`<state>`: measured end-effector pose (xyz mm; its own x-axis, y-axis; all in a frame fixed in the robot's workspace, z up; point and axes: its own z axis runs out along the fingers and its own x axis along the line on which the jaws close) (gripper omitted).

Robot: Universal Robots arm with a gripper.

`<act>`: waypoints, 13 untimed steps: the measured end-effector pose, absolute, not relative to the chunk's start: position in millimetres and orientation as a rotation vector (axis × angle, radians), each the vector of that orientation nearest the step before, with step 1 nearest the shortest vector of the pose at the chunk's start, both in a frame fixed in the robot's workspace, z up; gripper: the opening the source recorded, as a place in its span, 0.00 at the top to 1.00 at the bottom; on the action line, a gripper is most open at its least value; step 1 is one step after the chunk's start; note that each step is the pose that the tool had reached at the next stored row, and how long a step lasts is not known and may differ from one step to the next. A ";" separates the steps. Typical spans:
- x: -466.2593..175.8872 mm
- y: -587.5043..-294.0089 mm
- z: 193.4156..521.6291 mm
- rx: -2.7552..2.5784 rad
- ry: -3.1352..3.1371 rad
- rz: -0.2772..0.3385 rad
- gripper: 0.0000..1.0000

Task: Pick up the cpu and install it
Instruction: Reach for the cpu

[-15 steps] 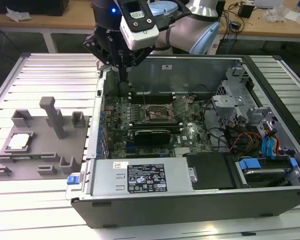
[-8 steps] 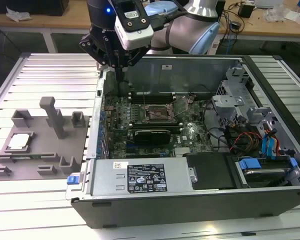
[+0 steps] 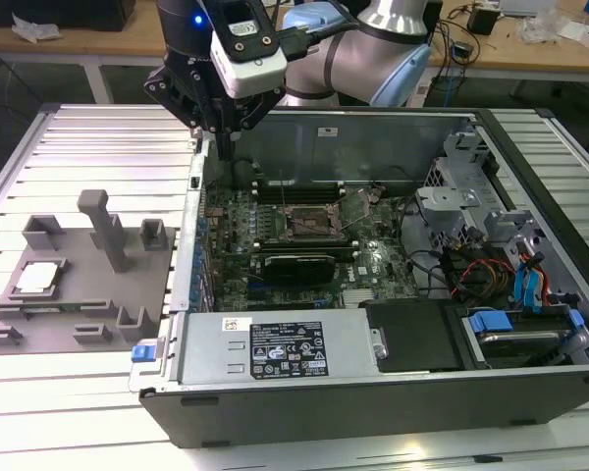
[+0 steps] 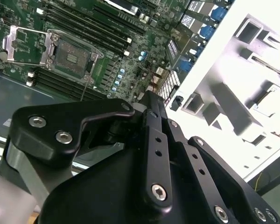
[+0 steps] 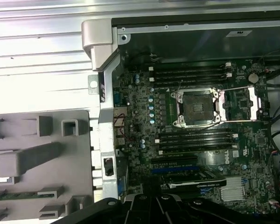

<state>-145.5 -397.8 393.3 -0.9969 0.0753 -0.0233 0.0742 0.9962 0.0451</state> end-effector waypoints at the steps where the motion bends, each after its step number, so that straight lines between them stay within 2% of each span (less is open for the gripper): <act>1: -146.4 -397.8 393.3 0.117 3.114 0.069 0.89; 13: -157.8 -397.8 393.3 0.117 3.114 0.069 0.89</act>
